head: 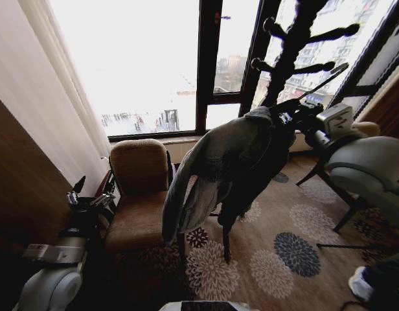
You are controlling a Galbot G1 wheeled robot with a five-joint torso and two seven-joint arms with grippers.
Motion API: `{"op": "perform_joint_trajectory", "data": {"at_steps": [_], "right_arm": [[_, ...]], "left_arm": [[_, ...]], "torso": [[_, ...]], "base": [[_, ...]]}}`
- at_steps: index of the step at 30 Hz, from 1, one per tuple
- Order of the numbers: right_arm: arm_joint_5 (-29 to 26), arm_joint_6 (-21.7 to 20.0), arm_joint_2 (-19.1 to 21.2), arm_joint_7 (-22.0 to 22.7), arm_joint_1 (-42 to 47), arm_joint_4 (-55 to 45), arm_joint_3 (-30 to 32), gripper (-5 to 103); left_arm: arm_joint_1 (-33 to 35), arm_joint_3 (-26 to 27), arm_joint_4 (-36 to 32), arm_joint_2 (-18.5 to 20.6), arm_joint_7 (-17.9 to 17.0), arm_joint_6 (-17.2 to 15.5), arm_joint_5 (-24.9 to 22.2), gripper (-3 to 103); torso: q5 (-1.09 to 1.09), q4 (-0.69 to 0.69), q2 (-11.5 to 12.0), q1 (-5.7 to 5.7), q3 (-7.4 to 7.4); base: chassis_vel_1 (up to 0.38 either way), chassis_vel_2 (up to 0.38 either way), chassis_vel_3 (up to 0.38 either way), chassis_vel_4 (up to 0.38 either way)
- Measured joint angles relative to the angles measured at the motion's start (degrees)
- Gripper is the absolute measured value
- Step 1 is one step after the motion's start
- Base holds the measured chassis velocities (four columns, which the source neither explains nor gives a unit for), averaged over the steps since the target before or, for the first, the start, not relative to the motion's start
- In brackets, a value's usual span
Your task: Pick up the clothes from the bed and hang them on the clothes hanger.
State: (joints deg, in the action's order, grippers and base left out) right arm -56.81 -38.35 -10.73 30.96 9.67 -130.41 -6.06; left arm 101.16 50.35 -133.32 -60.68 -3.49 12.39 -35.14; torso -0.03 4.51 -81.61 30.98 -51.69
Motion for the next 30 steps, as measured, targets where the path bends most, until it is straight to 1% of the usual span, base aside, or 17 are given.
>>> {"op": "perform_joint_trajectory", "data": {"at_steps": [5, 9, 11, 15, 18, 21, 22, 23, 24, 25, 27, 30], "right_arm": [[-0.2, -0.2, 0.0, 0.0, 0.0, 0.0, 0.0, 26], [-0.2, -0.2, -0.1, -0.1, -0.1, 0.0, 0.0, 26], [-0.2, -0.2, -0.1, -0.1, -0.1, 0.0, 0.0, 26], [-0.2, -0.2, -0.1, -0.1, -0.1, 0.0, -0.1, 26], [-0.2, 0.2, 0.0, -0.1, -0.1, 0.0, -0.1, 26], [-0.2, 0.6, 0.2, -0.1, -0.1, 0.0, -0.1, 26], [-0.2, 0.7, 0.3, -0.1, -0.1, -0.1, -0.1, 26], [-0.2, 0.7, 0.4, -0.1, -0.1, -0.1, -0.1, 26], [-0.3, 0.7, 0.6, 0.0, -0.1, -0.2, -0.1, 26], [-0.3, 0.7, 0.6, 0.0, -0.1, -0.2, -0.1, 26], [-0.9, 0.7, 1.0, 0.2, -0.1, -0.4, 0.0, 26], [-5.3, -0.5, 2.0, 2.0, -0.8, -1.1, 0.6, 26]], "left_arm": [[-0.1, 0.1, 0.0, 0.1, 0.0, 0.0, -0.1, 100], [-0.1, 0.1, 0.0, 0.1, 0.0, 0.0, -0.1, 100], [0.0, 0.1, -0.1, 0.1, 0.0, 0.0, -0.1, 100], [0.0, 0.2, -0.1, 0.1, 0.0, 0.0, -0.2, 100], [-0.1, 0.2, -0.1, 0.2, 0.0, -0.1, -0.3, 100], [-0.2, 0.1, 0.0, 0.2, 0.0, -0.1, -0.4, 100], [-0.2, 0.0, 0.0, 0.2, 0.0, -0.1, -0.4, 100], [-0.2, 0.0, 0.0, 0.1, 0.0, -0.1, -0.4, 100], [-0.3, -0.1, 0.1, 0.1, 0.0, -0.1, -0.4, 100], [-0.3, -0.1, 0.1, 0.1, 0.0, -0.1, -0.4, 100], [-0.3, -0.1, 0.2, 0.0, 0.0, -0.1, -0.4, 100], [-0.3, -0.3, 0.4, 0.0, 0.0, -0.1, -0.4, 100]], "torso": [[0.02, -0.02, 0.0, 0.06, -0.03], [0.03, -0.01, 0.0, 0.09, -0.04], [0.02, -0.01, 0.0, 0.07, -0.03], [0.07, 0.02, 0.0, 0.05, -0.02], [0.04, 0.00, 0.0, 0.03, -0.02], [0.01, 0.03, 0.0, 0.03, -0.01], [0.00, -0.01, 0.0, 0.04, -0.02], [0.05, -0.03, 0.0, 0.04, -0.02], [0.12, 0.00, 0.0, 0.04, -0.03], [0.12, 0.00, 0.0, 0.04, -0.03], [0.13, 0.02, 0.0, 0.05, -0.03], [0.05, 0.02, 0.0, 0.05, -0.02]], "base": [[-0.056, -0.064, 0.055, 0.076], [-0.152, -0.123, 0.172, 0.152], [-0.220, -0.213, 0.208, 0.210], [-0.233, -0.243, 0.216, 0.250], [-0.255, -0.300, 0.236, 0.309], [-0.265, -0.294, 0.264, 0.288], [-0.212, -0.223, 0.241, 0.167], [-0.212, -0.223, 0.172, 0.167], [-0.119, -0.085, 0.172, 0.127], [-0.119, -0.085, 0.172, 0.127], [-0.084, -0.082, 0.085, 0.062], [-0.006, -0.039, 0.022, -0.007]]}}
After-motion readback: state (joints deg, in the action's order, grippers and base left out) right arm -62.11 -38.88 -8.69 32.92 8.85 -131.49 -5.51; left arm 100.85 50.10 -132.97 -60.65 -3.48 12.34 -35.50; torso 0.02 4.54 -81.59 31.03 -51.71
